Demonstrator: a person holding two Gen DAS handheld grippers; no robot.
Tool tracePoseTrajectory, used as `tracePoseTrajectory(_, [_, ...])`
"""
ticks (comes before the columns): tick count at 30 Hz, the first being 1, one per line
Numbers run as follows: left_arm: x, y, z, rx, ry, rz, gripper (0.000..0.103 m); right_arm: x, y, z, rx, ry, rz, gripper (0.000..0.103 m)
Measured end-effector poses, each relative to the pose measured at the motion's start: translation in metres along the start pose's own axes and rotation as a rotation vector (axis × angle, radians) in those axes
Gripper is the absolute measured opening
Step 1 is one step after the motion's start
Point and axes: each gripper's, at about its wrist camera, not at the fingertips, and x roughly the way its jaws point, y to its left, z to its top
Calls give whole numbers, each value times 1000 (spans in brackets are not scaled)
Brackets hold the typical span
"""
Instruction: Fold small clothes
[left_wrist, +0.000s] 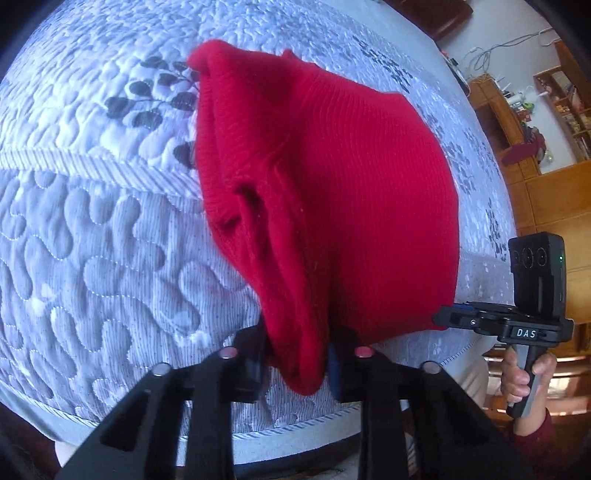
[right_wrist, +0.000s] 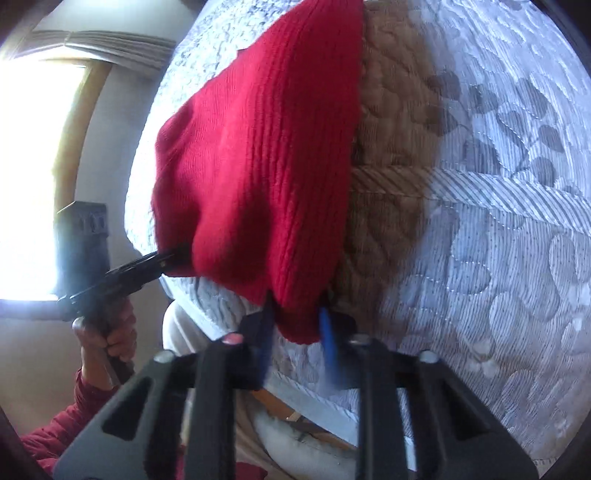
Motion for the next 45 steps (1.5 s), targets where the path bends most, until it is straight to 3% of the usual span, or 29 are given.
tracePoseTrajectory(2, [-8, -3, 0, 40, -5, 16, 19, -16, 5, -3, -31, -26, 6, 13])
tracePoseTrajectory(5, [-7, -8, -2, 121, 20, 67, 17, -30, 4, -6, -62, -28, -52, 12])
tracePoseTrajectory(10, [8, -5, -2, 170, 39, 89, 18, 4, -14, -6, -60, 41, -142, 11])
tracePoseTrajectory(14, [6, -1, -4, 159, 27, 73, 21, 10, -22, -7, -55, 49, -123, 13])
tracePoseTrajectory(16, [0, 0, -5, 155, 21, 69, 25, 3, -19, -8, -83, 39, -117, 21])
tracePoseTrajectory(18, [-11, 3, -5, 153, 17, 76, 44, -7, -17, -10, -95, 23, -127, 29])
tracePoseTrajectory(19, [-18, 1, -3, 158, 1, 91, 48, -14, -14, -10, -101, 9, -131, 35])
tracePoseTrajectory(21, [-33, -2, 4, 174, -41, 117, 53, -27, -6, -7, -115, -25, -125, 36])
tracePoseTrajectory(24, [-52, 0, 24, 153, -88, 120, 53, -46, 7, 4, -143, -76, -139, 36])
tracePoseTrajectory(27, [-71, -3, 64, 135, -159, 104, 53, -52, 27, 22, -174, -100, -126, 36])
tracePoseTrajectory(31, [-65, -22, 120, 197, -189, 114, 53, -43, 45, 42, -207, -103, -111, 36])
tracePoseTrajectory(36, [-26, -47, 184, 325, -137, 121, 53, -28, 40, 55, -185, -79, -99, 37])
tracePoseTrajectory(40, [11, -55, 210, 371, -49, 99, 52, -25, 28, 61, -161, -68, -100, 39])
tracePoseTrajectory(45, [39, -48, 219, 399, 13, 103, 50, -19, 24, 67, -155, -60, -82, 39])
